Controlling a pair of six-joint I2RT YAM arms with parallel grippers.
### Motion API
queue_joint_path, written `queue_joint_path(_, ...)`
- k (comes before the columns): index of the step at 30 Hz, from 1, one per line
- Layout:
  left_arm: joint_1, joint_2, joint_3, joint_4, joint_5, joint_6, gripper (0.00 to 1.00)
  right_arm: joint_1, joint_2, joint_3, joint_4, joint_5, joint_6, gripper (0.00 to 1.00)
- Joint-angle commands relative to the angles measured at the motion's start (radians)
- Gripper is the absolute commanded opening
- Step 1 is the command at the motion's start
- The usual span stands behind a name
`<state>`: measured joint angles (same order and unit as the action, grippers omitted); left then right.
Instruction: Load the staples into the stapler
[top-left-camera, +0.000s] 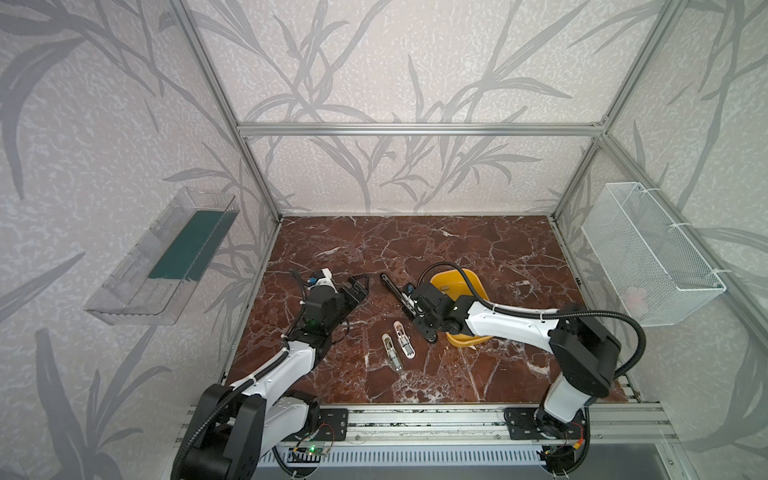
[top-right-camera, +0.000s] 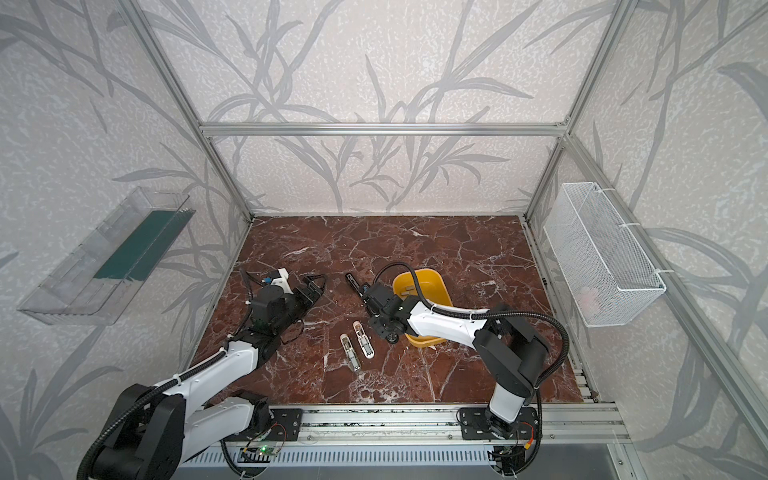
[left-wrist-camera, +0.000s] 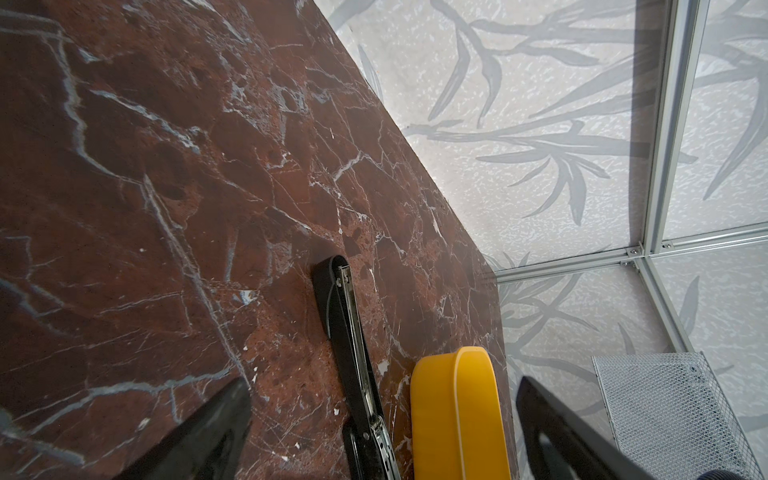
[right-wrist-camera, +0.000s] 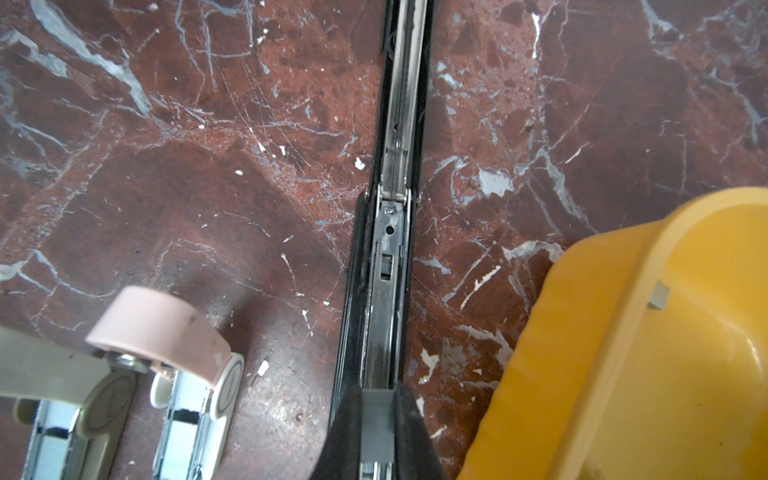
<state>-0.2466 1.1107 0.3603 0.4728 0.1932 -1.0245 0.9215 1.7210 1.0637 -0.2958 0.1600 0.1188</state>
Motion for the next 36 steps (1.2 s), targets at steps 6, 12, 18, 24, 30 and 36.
queue_joint_path(6, -0.001, 0.010, 0.032, 0.029, 0.006, -0.011, 0.99, -0.007, 0.014, 0.024, -0.017, 0.013, -0.006, 0.00)
queue_joint_path(12, 0.000, 0.011, 0.033, 0.030, 0.006, -0.011, 0.99, -0.006, 0.018, 0.027, -0.019, 0.010, -0.007, 0.00)
queue_joint_path(18, 0.000, 0.018, 0.035, 0.031, 0.010, -0.014, 0.99, -0.006, 0.033, 0.034, -0.022, 0.006, -0.006, 0.00)
queue_joint_path(24, 0.000, 0.026, 0.034, 0.036, 0.014, -0.017, 0.99, -0.006, 0.041, 0.039, -0.027, 0.001, -0.006, 0.00)
queue_joint_path(30, 0.000, 0.026, 0.034, 0.036, 0.014, -0.017, 0.99, -0.006, 0.047, 0.043, -0.036, -0.020, 0.010, 0.00)
queue_joint_path(36, 0.000, 0.030, 0.036, 0.036, 0.015, -0.017, 0.99, -0.006, 0.055, 0.049, -0.047, -0.031, 0.030, 0.00)
